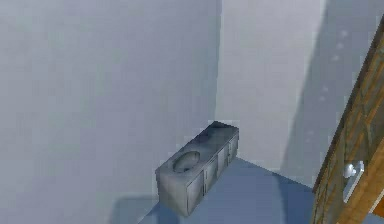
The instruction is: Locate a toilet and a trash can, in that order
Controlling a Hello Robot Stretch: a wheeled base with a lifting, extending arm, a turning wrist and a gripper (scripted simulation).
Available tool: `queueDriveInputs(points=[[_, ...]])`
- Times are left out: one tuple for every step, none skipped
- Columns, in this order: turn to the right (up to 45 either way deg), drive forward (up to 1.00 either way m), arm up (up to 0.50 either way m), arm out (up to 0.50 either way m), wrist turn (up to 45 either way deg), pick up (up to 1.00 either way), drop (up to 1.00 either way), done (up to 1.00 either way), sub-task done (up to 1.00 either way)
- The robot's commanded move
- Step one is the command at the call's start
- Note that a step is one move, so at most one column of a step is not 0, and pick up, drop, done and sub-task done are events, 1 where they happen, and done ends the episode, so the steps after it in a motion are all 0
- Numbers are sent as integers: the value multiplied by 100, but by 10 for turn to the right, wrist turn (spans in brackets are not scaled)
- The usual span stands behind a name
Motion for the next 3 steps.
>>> queueDriveInputs(points=[[150,0,0,0,0,0,0,0,0],[0,5,0,0,0,0,0,0,0],[-90,0,0,0,0,0,0,0,0]])
